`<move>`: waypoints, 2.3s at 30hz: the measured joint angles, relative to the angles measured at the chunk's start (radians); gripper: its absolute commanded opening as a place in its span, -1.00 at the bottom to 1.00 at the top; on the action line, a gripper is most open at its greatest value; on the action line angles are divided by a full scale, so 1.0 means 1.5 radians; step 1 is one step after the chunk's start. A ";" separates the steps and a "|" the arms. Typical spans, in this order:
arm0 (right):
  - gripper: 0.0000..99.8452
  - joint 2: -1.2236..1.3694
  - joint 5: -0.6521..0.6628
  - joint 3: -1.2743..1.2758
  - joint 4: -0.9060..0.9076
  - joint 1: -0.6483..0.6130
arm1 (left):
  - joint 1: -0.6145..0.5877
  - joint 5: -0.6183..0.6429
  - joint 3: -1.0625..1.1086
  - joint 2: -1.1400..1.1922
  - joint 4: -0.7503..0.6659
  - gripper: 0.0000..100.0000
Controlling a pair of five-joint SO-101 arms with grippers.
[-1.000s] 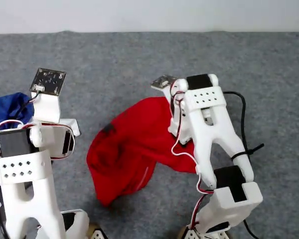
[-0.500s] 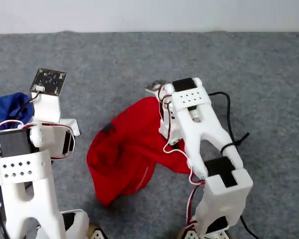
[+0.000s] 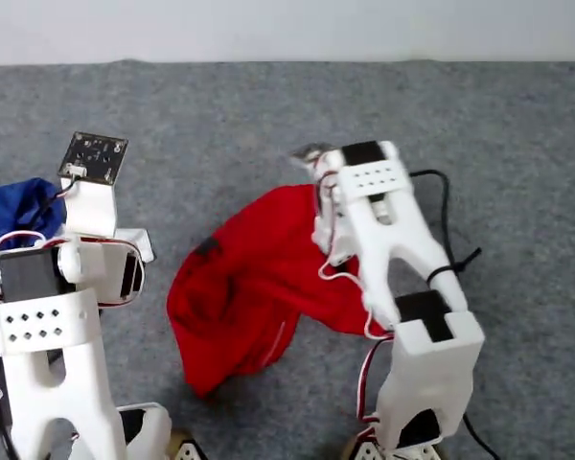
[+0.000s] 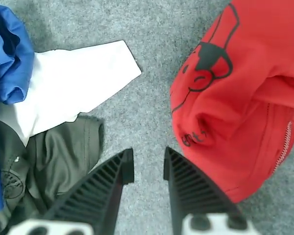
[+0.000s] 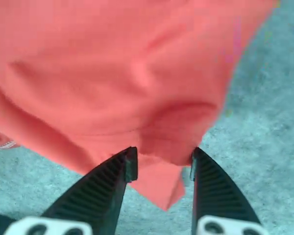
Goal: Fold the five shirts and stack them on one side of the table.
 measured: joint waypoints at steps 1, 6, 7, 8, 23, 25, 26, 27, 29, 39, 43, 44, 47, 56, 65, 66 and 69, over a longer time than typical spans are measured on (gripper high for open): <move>-0.62 0.000 0.000 -0.007 0.002 0.015 | 0.000 0.000 0.000 0.000 0.000 -0.78; -0.62 0.000 0.000 -0.017 0.000 0.074 | 0.000 0.000 0.000 0.000 0.000 -0.78; -0.62 0.000 0.000 -0.017 0.000 0.074 | 0.000 0.000 0.000 0.000 0.000 -0.78; -0.62 0.000 0.000 -0.017 0.000 0.073 | 0.000 0.000 0.000 0.000 0.000 -0.78; -0.63 0.073 0.000 -0.017 -0.016 0.005 | 0.000 0.000 0.000 0.000 0.000 -0.79; -0.63 0.088 0.000 -0.017 -0.018 0.005 | 0.000 0.000 0.000 0.000 0.000 -0.79; -0.67 0.092 0.000 -0.017 -0.018 0.005 | 0.000 0.000 0.000 0.000 0.000 -0.79; -0.73 0.094 0.000 -0.017 -0.018 0.005 | 0.000 0.000 0.000 0.000 0.000 -0.79; -0.87 0.094 0.000 -0.025 -0.012 0.005 | 0.000 0.000 0.000 0.000 0.000 -0.79; -0.98 0.094 0.000 -0.090 0.035 0.005 | 0.000 0.000 0.000 0.000 0.000 -0.79; -0.98 0.092 0.000 -0.128 0.072 0.005 | 0.000 0.000 0.000 0.000 0.000 -0.78; -0.98 0.086 0.000 -0.138 0.073 0.005 | 0.000 0.000 0.000 0.000 0.000 -0.78; -0.98 0.050 0.003 -0.157 0.073 0.010 | 0.011 0.000 0.000 0.000 -0.007 -0.78; -0.98 -0.096 0.003 -0.162 0.073 0.107 | 0.196 0.000 0.002 0.002 -0.072 -0.77; -0.98 -0.164 0.004 -0.162 0.071 0.216 | 0.249 0.000 0.005 0.219 -0.118 -0.61; -0.98 -0.167 0.004 -0.162 0.071 0.220 | 0.261 0.000 0.005 0.243 -0.118 -0.61; -0.98 -0.167 0.004 -0.162 0.071 0.229 | 0.307 -0.015 0.003 0.277 -0.111 -0.61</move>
